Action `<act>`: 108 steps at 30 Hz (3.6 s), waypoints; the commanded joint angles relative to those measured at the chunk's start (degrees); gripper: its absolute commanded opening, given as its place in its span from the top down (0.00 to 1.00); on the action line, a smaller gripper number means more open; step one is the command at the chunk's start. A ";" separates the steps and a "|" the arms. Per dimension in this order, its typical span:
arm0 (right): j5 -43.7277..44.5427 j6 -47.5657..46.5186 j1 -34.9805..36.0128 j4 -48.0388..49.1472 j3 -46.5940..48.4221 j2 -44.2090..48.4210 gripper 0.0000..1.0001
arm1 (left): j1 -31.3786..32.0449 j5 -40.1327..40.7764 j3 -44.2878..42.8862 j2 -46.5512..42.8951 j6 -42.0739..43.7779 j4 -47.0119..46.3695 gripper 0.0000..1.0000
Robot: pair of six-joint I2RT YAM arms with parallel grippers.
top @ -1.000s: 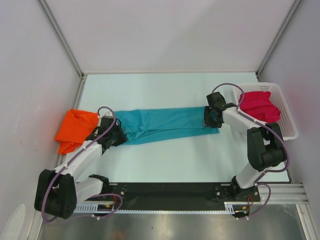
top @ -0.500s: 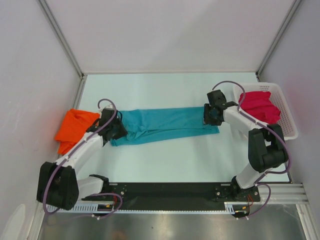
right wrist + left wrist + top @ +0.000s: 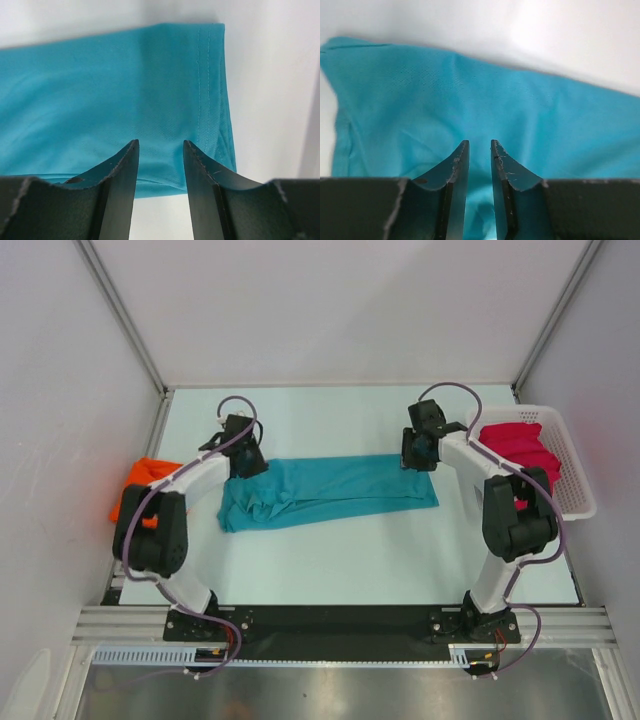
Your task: Fold and stack the t-shirts
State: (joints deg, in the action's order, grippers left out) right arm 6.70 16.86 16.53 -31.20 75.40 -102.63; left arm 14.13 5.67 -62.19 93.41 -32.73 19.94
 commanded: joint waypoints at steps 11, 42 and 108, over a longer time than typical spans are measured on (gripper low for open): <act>0.60 -0.69 0.25 -1.23 -0.51 2.96 0.54 | 0.20 -4.53 10.40 -1.01 0.48 -4.56 0.74; 3.58 1.86 4.73 -2.90 -6.58 11.66 0.54 | 0.55 -4.71 21.77 -23.61 -0.40 -1.31 0.73; 2.71 0.89 4.38 -0.88 -7.54 9.56 0.54 | -1.74 1.89 24.14 -28.37 -1.02 0.97 0.34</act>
State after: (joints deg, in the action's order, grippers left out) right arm 8.99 18.28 21.12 -32.80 66.85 -93.32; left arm 12.75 8.62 -34.20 66.08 -33.52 21.82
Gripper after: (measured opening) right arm 0.458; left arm 0.672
